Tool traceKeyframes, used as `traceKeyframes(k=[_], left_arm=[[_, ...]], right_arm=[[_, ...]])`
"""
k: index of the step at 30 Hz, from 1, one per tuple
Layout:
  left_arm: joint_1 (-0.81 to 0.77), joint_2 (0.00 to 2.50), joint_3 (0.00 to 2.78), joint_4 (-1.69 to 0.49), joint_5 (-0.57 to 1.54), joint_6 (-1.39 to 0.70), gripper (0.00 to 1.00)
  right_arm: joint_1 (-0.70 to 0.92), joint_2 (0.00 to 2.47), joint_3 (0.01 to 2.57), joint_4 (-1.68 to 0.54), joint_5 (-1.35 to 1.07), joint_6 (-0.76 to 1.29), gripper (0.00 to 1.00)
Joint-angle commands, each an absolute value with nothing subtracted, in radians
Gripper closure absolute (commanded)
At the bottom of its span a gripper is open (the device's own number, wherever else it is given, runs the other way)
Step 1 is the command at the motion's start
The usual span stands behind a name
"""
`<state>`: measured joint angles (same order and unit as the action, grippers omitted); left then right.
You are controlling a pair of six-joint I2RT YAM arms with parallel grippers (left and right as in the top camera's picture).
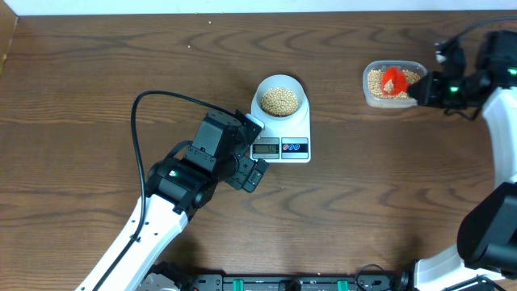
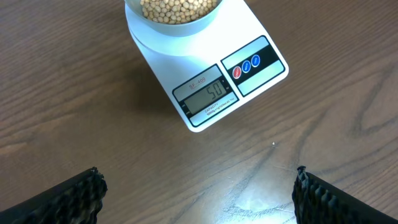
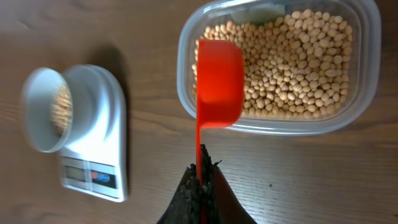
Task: Scoop item into bowl and weigh 50g on scale
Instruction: 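Lower the scoop into the tub and open the right gripper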
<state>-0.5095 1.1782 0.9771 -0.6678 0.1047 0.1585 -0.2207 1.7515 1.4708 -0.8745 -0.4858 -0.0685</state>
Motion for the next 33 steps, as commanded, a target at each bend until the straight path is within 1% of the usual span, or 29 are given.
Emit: traceKeyframes(k=[1,13,16,19,25,33], left_arm=[[-0.507,1.184,0.987,-0.665,0.097,0.172,0.02],[-0.507,1.184,0.987,-0.665,0.096,0.172,0.02],[-0.507,1.184,0.987,-0.665,0.096,0.172,0.02],[-0.507,1.184,0.987,-0.665,0.096,0.172,0.02],[-0.507,1.184,0.987,-0.665,0.096,0.172,0.02],[-0.507,1.184,0.987,-0.665,0.096,0.172,0.02]], right_arm=[[-0.151,1.723,1.492,-0.878,-0.263,-0.060,0.98],[0.031,1.721,1.492,-0.872,0.138,-0.055,0.98],[0.064,1.721,1.493,-0.871,0.209,-0.056,0.96],[0.095,1.720,1.492,-0.870,0.281,-0.056,0.98],[0.139,1.720,1.492,-0.842,0.362,-0.056,0.99],[0.152,1.720,1.492,-0.819,0.368,-0.056,0.99]])
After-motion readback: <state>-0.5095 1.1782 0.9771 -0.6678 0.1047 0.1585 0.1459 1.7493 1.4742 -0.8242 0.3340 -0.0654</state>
